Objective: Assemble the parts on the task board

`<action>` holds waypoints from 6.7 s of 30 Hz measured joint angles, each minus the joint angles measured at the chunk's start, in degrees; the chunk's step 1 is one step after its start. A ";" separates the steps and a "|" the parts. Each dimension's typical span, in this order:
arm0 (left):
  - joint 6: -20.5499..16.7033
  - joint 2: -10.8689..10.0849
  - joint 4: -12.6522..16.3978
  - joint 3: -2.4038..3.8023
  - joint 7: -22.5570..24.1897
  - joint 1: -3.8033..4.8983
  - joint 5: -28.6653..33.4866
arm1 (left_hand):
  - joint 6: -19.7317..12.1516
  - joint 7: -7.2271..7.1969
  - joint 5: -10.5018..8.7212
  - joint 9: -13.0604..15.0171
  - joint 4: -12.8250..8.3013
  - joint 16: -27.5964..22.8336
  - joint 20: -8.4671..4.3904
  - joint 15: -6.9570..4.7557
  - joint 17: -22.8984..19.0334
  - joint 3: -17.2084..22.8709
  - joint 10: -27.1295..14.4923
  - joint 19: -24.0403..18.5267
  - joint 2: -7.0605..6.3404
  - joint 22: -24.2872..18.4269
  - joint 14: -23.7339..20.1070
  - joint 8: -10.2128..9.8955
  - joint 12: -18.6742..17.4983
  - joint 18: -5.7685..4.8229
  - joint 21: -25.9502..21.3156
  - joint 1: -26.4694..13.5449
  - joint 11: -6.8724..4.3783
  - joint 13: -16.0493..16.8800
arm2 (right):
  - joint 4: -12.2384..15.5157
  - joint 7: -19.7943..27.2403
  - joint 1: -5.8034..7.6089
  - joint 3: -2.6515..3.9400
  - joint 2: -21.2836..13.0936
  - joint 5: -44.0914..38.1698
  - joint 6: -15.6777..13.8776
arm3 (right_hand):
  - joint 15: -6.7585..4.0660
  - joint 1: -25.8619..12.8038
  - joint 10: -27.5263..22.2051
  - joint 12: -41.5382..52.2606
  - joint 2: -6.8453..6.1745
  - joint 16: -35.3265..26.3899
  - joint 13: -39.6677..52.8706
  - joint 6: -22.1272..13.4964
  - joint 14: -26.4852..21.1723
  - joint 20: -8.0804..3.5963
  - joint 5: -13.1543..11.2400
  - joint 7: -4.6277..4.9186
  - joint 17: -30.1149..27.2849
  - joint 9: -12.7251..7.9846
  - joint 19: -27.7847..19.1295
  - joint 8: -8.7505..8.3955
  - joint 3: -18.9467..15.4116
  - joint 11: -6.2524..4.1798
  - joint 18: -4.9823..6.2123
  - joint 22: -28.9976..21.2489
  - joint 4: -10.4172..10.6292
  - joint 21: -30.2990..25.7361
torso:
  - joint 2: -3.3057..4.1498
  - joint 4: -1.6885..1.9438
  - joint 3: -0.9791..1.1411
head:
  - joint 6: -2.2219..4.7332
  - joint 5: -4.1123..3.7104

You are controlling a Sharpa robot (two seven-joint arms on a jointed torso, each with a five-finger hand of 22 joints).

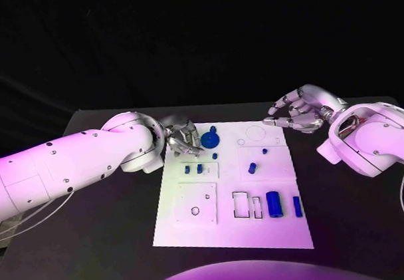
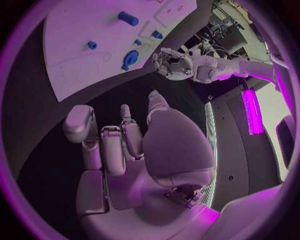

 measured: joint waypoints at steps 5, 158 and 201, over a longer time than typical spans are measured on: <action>-4.11 2.09 -0.68 -0.65 8.30 -0.51 -4.03 | -2.59 0.90 -0.28 -4.61 -1.99 -9.48 2.03 1.59 -15.87 3.56 -4.60 -3.56 -1.60 -3.39 -11.55 -3.16 -9.49 0.00 -4.89 5.11 1.90 -7.60 | -0.12 0.27 0.00 0.00 0.04 0.12 -0.41 | 0.00 0.15 -0.91 -1.20 0.15 -0.36 0.00 0.00 0.00 -0.09 0.00 0.00 -0.71 0.00 -0.56 0.00 0.00 0.07 -0.01 -1.15 0.00 -1.63 | 0.04 -0.03 -0.01 | 0.13 -0.29; -1.54 4.18 -7.09 0.85 16.17 -2.34 -24.87 | 18.37 -1.14 -0.82 -15.55 -11.30 6.49 0.18 -0.34 -6.24 11.72 14.31 3.26 0.89 9.80 1.56 -14.37 -33.12 -0.01 7.83 3.73 -0.33 -21.67 | -0.23 1.46 -0.06 0.00 0.49 1.11 -2.38 | 0.00 0.15 -5.13 -7.37 0.14 -1.64 -5.26 -0.85 0.00 0.01 0.00 0.03 -3.03 0.31 -2.24 0.68 -0.30 0.16 0.90 -3.71 0.00 -5.60 | -0.11 0.14 0.03 | -0.08 -0.69; 2.69 3.10 -8.15 0.48 15.02 -2.54 -23.82 | 18.50 -1.32 -0.83 -15.45 -11.46 6.26 0.18 -0.34 -6.49 11.57 14.57 3.26 0.91 9.60 1.56 -15.02 -33.40 -0.02 7.83 3.58 -0.45 -21.62 | -0.17 1.46 -0.12 0.00 0.38 1.11 -2.39 | 0.00 0.15 -5.13 -7.37 0.14 -1.64 -5.26 -0.85 0.00 0.01 0.00 0.03 -3.03 0.29 -2.24 0.67 -0.30 0.16 0.90 -3.71 0.00 -5.59 | -0.04 -0.02 0.12 | -0.62 -0.39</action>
